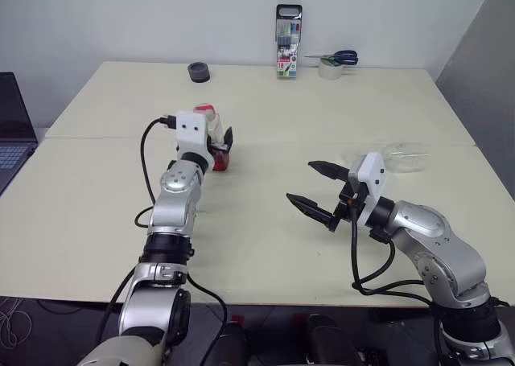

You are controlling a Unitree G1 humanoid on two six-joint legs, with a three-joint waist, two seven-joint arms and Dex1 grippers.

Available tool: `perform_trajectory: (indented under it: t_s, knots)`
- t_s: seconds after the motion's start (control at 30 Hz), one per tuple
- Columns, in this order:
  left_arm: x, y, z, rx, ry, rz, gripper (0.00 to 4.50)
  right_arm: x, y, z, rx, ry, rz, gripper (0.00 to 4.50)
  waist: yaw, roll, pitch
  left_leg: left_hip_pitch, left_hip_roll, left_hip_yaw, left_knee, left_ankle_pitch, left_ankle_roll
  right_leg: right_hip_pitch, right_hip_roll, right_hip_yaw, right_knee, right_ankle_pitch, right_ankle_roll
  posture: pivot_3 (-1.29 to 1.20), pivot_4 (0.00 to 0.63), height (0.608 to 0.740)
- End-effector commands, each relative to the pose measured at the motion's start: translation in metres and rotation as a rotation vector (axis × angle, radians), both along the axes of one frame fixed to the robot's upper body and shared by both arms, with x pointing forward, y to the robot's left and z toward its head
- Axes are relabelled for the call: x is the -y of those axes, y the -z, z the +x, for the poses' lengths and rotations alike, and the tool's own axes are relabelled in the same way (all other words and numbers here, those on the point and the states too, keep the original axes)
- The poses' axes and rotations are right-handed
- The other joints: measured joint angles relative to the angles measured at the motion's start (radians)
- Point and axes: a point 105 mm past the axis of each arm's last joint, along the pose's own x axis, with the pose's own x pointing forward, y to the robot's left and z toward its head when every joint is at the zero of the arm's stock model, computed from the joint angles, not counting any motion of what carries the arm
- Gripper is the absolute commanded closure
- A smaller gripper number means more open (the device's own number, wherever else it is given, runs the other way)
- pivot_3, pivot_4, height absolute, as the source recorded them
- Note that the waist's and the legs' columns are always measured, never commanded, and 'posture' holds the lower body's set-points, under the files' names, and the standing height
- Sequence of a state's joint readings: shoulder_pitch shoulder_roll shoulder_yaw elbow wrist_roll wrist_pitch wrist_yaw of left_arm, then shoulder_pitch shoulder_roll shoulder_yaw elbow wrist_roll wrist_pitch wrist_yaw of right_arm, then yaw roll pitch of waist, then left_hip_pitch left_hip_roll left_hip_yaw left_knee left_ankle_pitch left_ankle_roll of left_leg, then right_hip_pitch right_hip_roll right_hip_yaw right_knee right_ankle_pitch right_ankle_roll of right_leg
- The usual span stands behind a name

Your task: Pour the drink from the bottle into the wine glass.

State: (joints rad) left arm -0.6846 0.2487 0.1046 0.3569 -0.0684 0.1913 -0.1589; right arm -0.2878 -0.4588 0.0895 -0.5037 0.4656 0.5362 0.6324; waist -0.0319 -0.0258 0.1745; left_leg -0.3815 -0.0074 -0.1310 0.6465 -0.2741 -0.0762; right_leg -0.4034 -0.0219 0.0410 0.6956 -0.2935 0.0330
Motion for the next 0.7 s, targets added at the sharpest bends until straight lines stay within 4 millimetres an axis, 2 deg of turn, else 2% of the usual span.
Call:
perform_trajectory:
  t_s: [0.03,0.2,0.7]
  knots:
    - [-0.0024,-0.0196,0.003,0.055,-0.002,0.0,0.05,-0.0034,-0.0154,-0.0073,0.038,-0.054,0.032,0.0,0.0,0.0,0.0,0.0,0.0,0.0,0.0,0.0,0.0,0.0,0.0,0.0,0.0,0.0,0.0,0.0,0.15,0.74]
    - [0.0008,-0.0215,0.007,0.049,0.008,0.005,0.05,-0.0068,-0.0188,-0.0132,0.033,-0.108,0.034,0.0,0.0,0.0,0.0,0.0,0.0,0.0,0.0,0.0,0.0,0.0,0.0,0.0,0.0,0.0,0.0,0.0,0.15,0.74]
    - [0.0056,-0.0221,0.0096,0.045,0.016,0.024,0.05,-0.0069,-0.0146,-0.0123,0.026,-0.101,0.016,0.0,0.0,0.0,0.0,0.0,0.0,0.0,0.0,0.0,0.0,0.0,0.0,0.0,0.0,0.0,0.0,0.0,0.15,0.74]
